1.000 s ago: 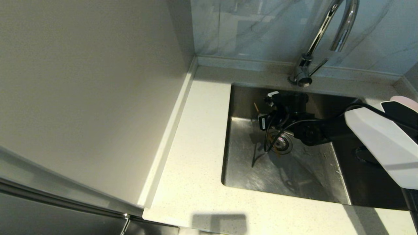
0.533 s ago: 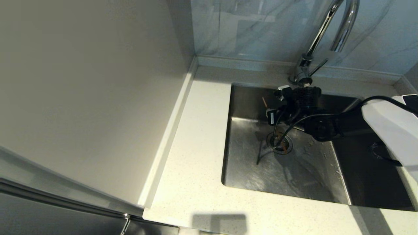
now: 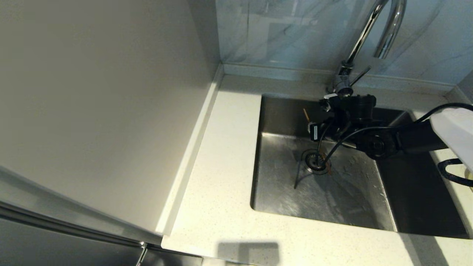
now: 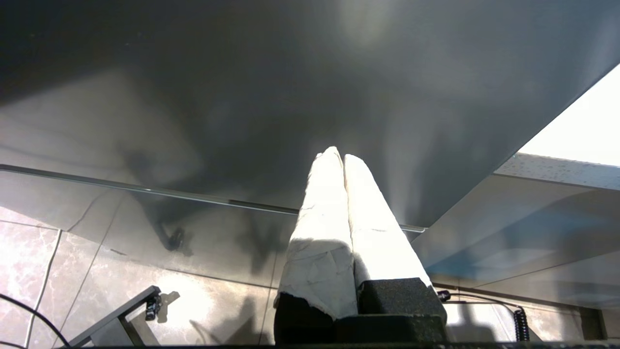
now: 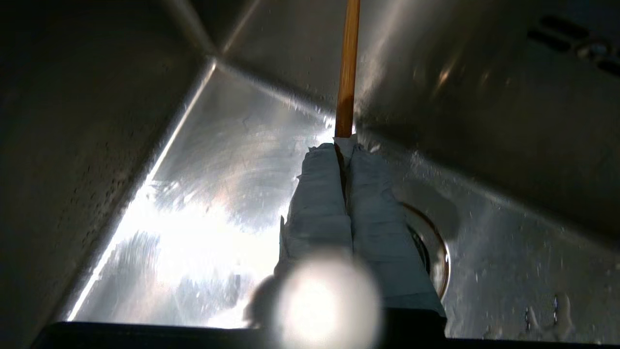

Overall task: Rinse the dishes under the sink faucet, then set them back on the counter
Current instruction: Put the chopsticks back to the table from the sink

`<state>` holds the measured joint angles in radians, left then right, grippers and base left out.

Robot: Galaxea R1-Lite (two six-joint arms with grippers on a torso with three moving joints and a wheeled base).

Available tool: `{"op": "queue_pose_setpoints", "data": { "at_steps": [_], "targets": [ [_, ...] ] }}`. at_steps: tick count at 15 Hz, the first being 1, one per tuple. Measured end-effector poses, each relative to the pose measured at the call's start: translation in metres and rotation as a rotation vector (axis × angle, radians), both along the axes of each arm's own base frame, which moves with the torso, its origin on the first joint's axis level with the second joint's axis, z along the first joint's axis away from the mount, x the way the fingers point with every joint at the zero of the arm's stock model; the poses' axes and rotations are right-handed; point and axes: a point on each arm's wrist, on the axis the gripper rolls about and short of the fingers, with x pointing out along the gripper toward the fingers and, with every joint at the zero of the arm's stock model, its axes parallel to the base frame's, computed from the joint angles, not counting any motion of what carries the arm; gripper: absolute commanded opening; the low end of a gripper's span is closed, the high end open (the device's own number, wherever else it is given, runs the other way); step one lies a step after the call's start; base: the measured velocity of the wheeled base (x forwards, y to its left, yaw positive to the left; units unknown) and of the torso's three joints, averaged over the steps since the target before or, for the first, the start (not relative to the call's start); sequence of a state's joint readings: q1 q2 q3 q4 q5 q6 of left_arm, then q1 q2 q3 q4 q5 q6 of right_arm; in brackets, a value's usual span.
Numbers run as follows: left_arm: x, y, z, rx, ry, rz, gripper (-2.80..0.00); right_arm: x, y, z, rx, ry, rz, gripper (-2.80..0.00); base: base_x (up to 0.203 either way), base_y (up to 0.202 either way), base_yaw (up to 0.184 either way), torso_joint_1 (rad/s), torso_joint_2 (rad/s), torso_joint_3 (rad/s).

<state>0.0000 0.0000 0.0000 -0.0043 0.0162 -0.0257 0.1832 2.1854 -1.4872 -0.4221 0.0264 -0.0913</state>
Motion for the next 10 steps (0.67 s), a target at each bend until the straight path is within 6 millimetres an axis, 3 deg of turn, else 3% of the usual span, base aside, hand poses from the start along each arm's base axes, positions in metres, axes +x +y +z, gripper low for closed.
{"op": "queue_pose_setpoints", "data": {
  "at_steps": [5, 10],
  "targets": [
    [0.0, 0.0, 0.0, 0.0, 0.0, 0.0, -2.8, -0.013, -0.008, 0.0, -0.007, 0.0, -0.015, -2.8, 0.0, 0.0, 0.0, 0.0, 0.0, 0.0],
    [0.0, 0.0, 0.0, 0.0, 0.0, 0.0, -2.8, -0.009, -0.028, 0.005, -0.011, -0.015, -0.06, -2.8, 0.0, 0.0, 0.0, 0.0, 0.0, 0.0]
  ]
}}
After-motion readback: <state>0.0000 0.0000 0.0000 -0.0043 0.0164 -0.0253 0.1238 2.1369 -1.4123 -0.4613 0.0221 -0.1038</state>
